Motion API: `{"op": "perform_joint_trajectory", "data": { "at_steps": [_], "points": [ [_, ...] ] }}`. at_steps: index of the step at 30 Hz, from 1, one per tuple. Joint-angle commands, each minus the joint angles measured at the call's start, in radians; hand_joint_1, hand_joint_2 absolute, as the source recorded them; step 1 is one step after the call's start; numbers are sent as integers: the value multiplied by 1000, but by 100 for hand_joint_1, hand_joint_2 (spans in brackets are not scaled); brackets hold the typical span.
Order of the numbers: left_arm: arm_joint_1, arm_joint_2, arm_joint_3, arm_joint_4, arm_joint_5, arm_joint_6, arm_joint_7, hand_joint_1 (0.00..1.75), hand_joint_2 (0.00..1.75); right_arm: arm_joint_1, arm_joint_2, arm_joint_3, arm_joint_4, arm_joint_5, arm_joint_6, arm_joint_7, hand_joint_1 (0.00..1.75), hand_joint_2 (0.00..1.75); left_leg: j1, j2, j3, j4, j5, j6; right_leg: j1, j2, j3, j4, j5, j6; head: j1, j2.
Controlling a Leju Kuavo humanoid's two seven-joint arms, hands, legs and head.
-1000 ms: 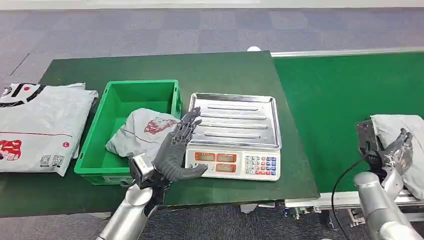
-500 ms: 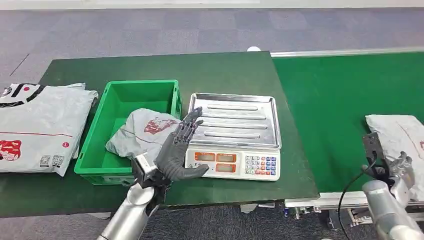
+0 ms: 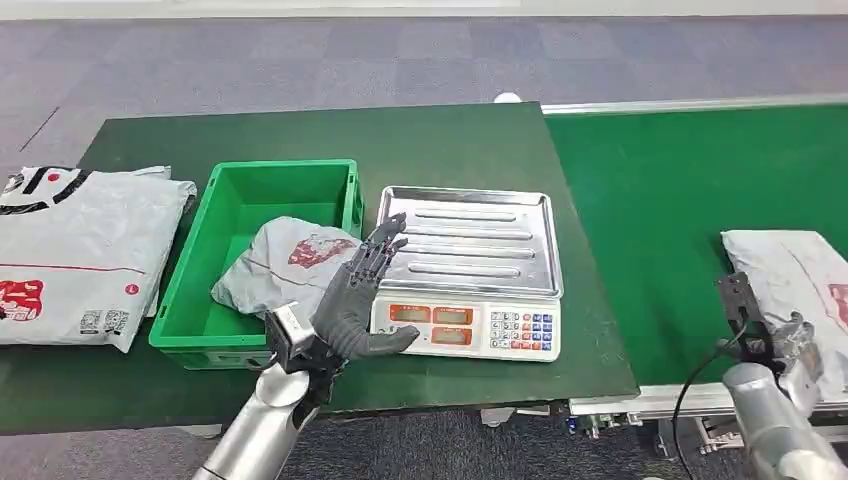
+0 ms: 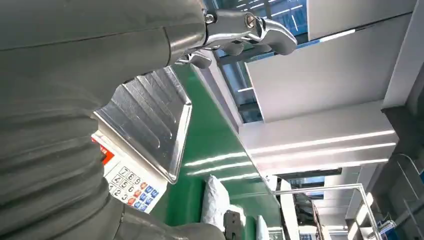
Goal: Moved the parcel from conveyor to table for the left to box.
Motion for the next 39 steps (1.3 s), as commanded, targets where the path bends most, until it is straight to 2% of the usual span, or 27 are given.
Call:
{"op": "perform_joint_trajectory", "data": {
  "at_steps": [1,39],
  "points": [
    [-35,10,12,53,-7,2,3,0,175,-41,30,-46,56,5,9,4,0,175,1,3,4,-2,-1,-1,1,2,4,-2,0,-2,0,0],
    [-28,11,13,49,-12,8,3,0,175,-40,47,-88,37,63,-38,-24,0,175,0,4,4,-2,-1,-1,1,2,3,-2,0,-2,0,0]
  ]
}}
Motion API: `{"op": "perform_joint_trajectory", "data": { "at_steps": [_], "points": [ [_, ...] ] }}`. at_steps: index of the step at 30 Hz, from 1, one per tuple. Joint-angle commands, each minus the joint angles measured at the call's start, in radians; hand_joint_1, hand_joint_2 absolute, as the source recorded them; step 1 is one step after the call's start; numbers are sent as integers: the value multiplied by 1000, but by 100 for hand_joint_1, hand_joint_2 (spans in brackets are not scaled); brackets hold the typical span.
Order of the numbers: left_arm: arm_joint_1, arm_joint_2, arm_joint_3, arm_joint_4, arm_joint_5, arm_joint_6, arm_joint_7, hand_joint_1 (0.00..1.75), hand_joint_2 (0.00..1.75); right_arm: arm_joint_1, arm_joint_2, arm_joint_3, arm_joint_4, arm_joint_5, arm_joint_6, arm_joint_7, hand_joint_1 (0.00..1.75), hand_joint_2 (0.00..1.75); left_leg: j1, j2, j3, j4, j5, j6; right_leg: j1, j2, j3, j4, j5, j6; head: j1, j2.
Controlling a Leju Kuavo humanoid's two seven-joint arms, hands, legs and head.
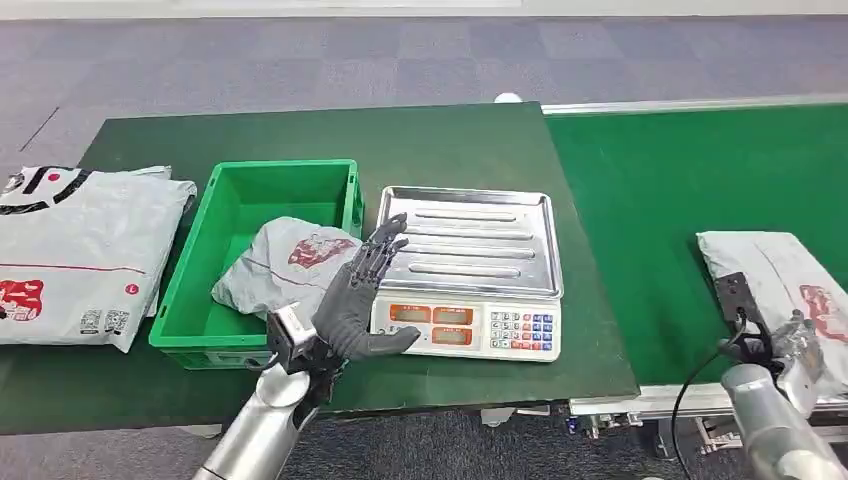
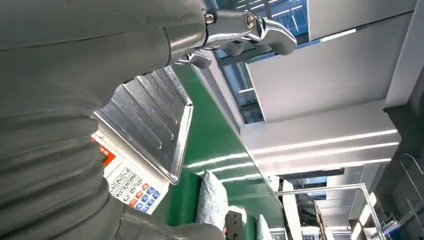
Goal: Moved the parcel from conveyor to table for the left to box.
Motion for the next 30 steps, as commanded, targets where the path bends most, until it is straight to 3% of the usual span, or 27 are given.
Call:
{"op": "perform_joint_trajectory", "data": {
  "at_steps": [1,30],
  "points": [
    [-27,12,13,47,0,3,3,0,175,-39,43,-62,29,7,-32,-20,0,175,1,4,4,-2,-1,-1,1,3,3,-2,0,-2,0,0],
    [-34,19,4,60,-6,19,3,0,175,-56,47,-75,53,36,92,14,0,175,0,3,2,-1,-1,0,1,2,1,-1,0,-1,0,0]
  ]
}}
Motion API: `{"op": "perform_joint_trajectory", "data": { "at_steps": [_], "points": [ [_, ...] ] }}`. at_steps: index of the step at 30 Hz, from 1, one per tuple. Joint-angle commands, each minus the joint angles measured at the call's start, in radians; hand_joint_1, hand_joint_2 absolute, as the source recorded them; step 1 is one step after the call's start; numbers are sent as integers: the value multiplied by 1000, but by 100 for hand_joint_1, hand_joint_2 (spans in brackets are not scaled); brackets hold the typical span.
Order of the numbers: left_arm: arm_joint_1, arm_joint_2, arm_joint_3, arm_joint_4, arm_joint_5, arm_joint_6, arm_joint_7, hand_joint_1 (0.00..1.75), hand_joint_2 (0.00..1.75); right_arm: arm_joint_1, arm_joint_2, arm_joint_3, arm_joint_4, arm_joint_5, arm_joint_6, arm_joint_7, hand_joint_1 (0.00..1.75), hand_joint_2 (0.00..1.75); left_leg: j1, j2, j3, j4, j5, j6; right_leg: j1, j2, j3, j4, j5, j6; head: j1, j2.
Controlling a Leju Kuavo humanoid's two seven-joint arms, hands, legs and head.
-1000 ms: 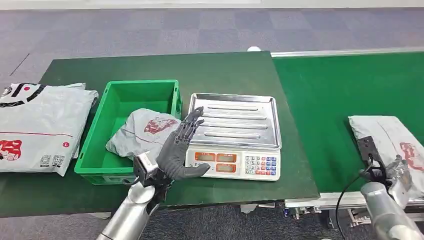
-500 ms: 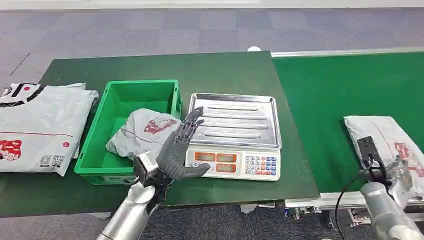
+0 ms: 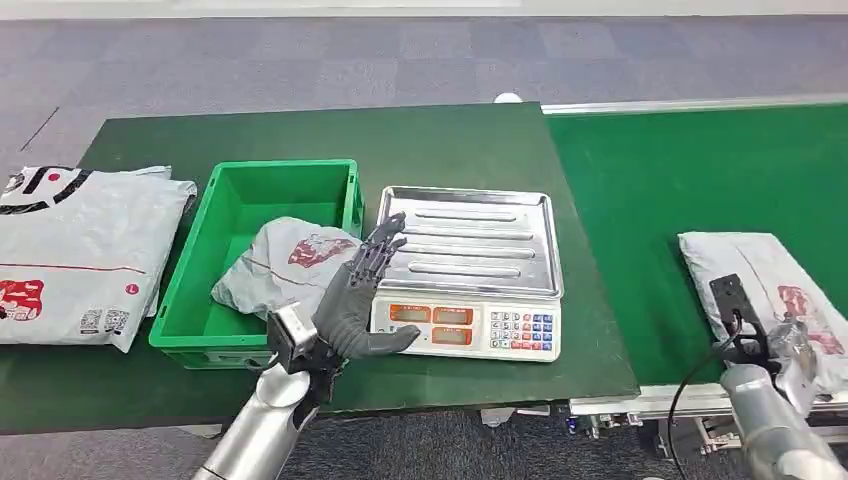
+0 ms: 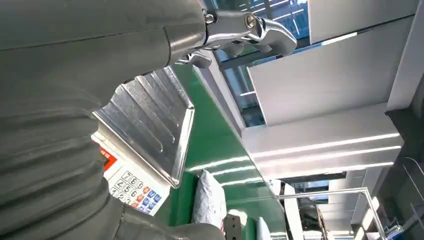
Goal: Moved the parcel from conveyor to table for the left to box.
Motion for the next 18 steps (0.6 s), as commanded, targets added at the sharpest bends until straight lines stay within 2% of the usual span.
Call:
{"op": "perform_joint_trajectory", "data": {
  "at_steps": [1,18],
  "points": [
    [-34,19,4,58,-2,2,3,0,175,-56,40,-45,52,2,33,7,0,175,0,4,3,-1,-1,-1,1,3,2,-2,0,-1,0,0],
    [-36,22,3,56,1,3,3,0,175,-69,49,-41,53,21,73,4,0,175,0,3,2,-1,-1,0,0,2,1,-1,0,-1,0,0]
  ]
}}
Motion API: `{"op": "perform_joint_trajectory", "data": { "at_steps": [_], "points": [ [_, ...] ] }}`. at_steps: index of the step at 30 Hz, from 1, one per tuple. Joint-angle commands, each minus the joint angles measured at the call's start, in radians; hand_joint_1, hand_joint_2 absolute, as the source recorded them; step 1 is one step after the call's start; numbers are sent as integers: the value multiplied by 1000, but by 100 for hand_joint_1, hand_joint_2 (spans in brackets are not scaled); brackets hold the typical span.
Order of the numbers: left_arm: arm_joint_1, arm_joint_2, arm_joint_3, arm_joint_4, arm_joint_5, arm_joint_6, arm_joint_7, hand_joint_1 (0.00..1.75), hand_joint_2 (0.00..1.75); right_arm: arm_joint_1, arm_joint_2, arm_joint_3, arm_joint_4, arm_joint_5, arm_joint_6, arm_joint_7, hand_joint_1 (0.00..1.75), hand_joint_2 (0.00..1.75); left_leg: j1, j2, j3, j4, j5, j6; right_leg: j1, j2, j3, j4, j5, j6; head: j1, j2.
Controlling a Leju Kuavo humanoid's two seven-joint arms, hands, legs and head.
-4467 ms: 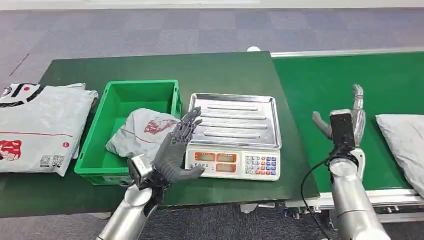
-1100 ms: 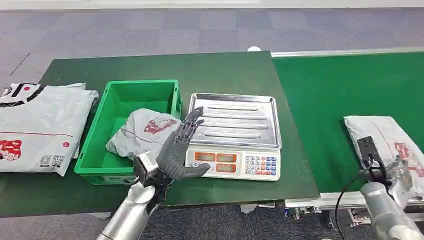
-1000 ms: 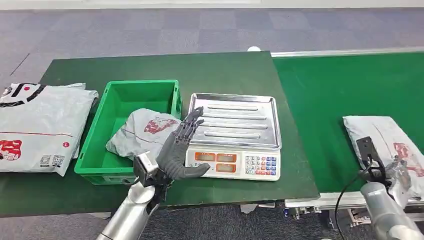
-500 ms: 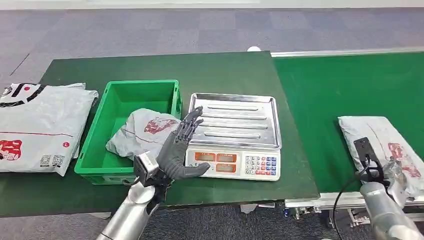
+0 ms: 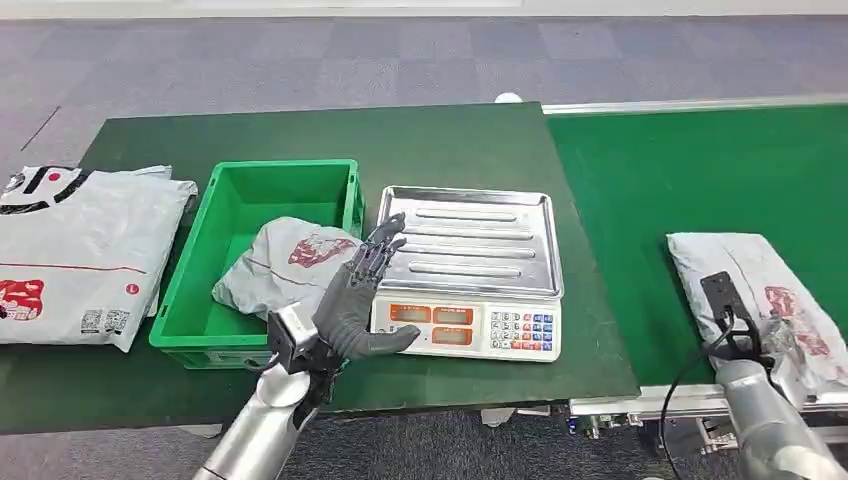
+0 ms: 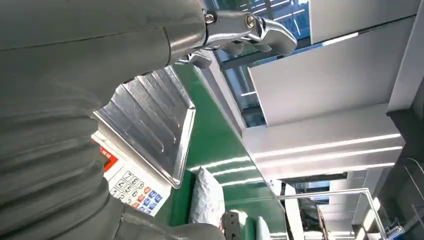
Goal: Moved the parcel from conveyor to table for the left to box.
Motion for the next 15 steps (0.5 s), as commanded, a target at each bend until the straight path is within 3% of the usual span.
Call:
{"op": "perform_joint_trajectory", "data": {
  "at_steps": [1,4,5,6,7,13,14,15],
  "points": [
    [-36,22,3,54,1,2,3,0,175,-54,38,-39,53,5,25,-2,0,175,1,4,4,-2,-1,-1,1,3,3,-2,0,-2,0,0],
    [-35,22,2,53,1,3,3,0,175,-57,42,-39,48,9,31,-12,12,175,0,4,3,-1,-1,-1,1,3,2,-1,0,-1,0,0],
    [-35,22,3,52,1,3,3,0,175,-58,43,-42,47,7,36,-17,40,175,1,5,4,-2,-1,-1,1,4,3,-2,0,-2,0,0],
    [-35,22,3,52,1,4,3,0,175,-58,43,-40,45,11,35,-21,51,175,0,4,3,-2,-1,-1,0,3,2,-2,0,-2,0,0],
    [-34,23,3,51,2,3,3,0,175,-59,44,-41,45,11,36,-22,124,175,1,3,2,-1,-1,-1,1,2,1,-1,0,-1,0,0],
    [-34,23,4,51,2,3,3,0,175,-60,45,-41,44,10,38,-23,124,175,1,4,3,-1,-1,-1,1,3,2,-1,0,-1,0,0],
    [-34,23,4,51,2,3,3,0,175,-60,45,-41,44,10,38,-23,155,175,0,5,4,-1,-1,-1,1,4,2,-2,1,-2,0,0],
    [-34,23,4,51,2,3,3,0,175,-60,45,-41,44,10,38,-23,175,175,1,4,3,-1,-1,-1,1,3,2,-1,0,-1,0,0]
  ]
}}
